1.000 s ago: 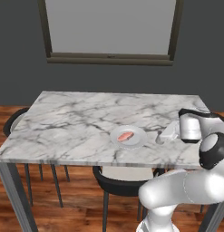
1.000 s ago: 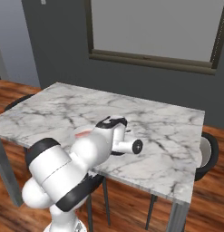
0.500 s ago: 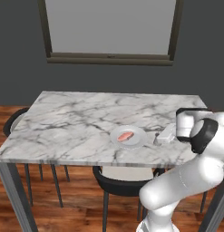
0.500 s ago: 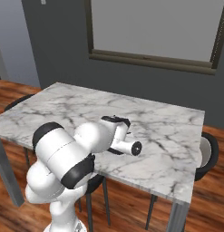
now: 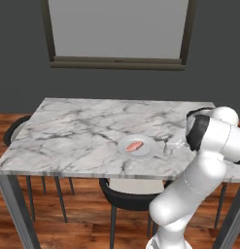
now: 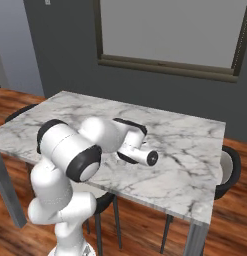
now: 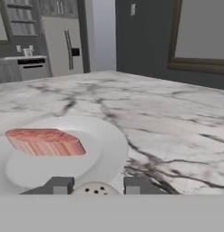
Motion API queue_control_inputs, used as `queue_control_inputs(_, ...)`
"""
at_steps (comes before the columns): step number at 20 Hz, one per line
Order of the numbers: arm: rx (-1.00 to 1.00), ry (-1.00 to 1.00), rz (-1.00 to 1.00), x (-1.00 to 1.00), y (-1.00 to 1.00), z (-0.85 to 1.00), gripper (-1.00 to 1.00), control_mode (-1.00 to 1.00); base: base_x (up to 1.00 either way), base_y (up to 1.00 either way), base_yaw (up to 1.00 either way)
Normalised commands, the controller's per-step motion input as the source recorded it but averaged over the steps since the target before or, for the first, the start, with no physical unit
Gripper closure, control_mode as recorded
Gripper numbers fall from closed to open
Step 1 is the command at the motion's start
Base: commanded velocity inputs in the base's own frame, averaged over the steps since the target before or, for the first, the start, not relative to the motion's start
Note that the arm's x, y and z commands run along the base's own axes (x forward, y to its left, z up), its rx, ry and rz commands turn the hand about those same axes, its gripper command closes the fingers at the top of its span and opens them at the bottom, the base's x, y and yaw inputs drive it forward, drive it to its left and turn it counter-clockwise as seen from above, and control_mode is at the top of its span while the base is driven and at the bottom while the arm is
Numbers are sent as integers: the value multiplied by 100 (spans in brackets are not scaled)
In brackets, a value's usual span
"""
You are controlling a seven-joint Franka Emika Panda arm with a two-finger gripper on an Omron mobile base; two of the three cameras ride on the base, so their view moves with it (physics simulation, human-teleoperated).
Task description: Retrieve the shaker from the cabinet and place it next the steak on a plate on the dining table.
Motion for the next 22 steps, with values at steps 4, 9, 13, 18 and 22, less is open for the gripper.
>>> queue_control_inputs(4, -2, 0, 0, 26, 8, -18, 100, -100, 0, 0, 0)
queue_control_inputs(9, -3, 0, 0, 3, 5, -33, -100, -100, 0, 0, 0)
queue_control_inputs(13, -1, 0, 0, 0, 0, -27, -100, -100, 0, 0, 0)
queue_control_inputs(18, -2, -2, 0, -2, 5, -26, -100, -100, 0, 0, 0)
queue_control_inputs(22, -6, -6, 0, -17, 38, -32, -100, -100, 0, 0, 0)
